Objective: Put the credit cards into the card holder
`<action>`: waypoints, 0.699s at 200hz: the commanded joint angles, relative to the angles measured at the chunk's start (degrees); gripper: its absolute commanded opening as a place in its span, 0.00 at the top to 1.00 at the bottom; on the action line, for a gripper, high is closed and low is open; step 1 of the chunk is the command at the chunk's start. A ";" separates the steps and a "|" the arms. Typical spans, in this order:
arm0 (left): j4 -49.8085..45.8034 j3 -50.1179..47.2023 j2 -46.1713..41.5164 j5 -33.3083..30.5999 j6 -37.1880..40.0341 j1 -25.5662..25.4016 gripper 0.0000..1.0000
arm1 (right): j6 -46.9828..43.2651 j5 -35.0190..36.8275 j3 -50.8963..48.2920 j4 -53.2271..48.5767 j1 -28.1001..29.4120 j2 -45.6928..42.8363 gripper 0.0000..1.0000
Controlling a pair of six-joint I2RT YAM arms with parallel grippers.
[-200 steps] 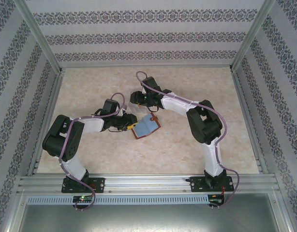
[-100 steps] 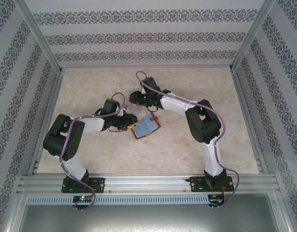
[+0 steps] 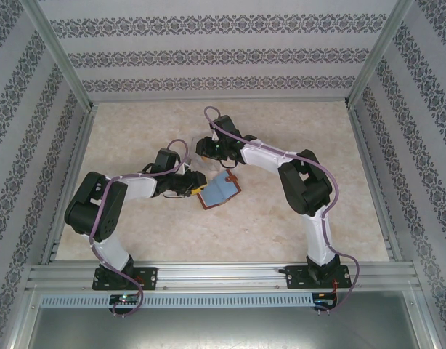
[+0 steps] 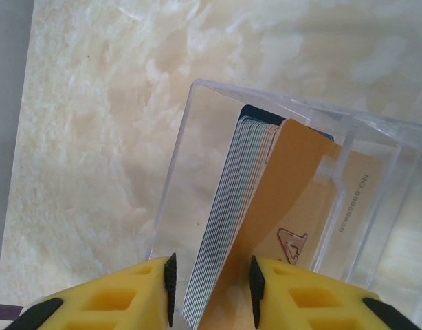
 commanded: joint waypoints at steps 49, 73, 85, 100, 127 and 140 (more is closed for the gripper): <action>-1.35 0.85 0.80 1.14 1.31 -0.75 0.62 | -0.02 -1.80 1.17 1.40 0.11 -0.21 0.80; -1.35 0.77 0.80 1.14 1.26 -0.74 0.62 | 0.08 -1.97 1.17 1.36 0.14 -0.38 0.83; -1.35 0.86 0.71 1.14 1.29 -0.75 0.62 | 0.06 -2.16 1.17 1.27 0.08 -0.59 0.84; -1.32 0.77 0.71 1.16 1.21 -0.74 0.62 | 0.22 -2.46 1.32 0.99 -0.05 -0.93 0.85; -1.17 0.80 0.45 1.44 0.96 -0.77 0.62 | -0.20 -3.04 1.86 -0.24 -0.22 -1.68 0.89; -1.16 0.82 0.19 1.55 0.84 -0.74 0.62 | -0.29 -3.28 1.87 -0.63 -0.40 -2.11 0.91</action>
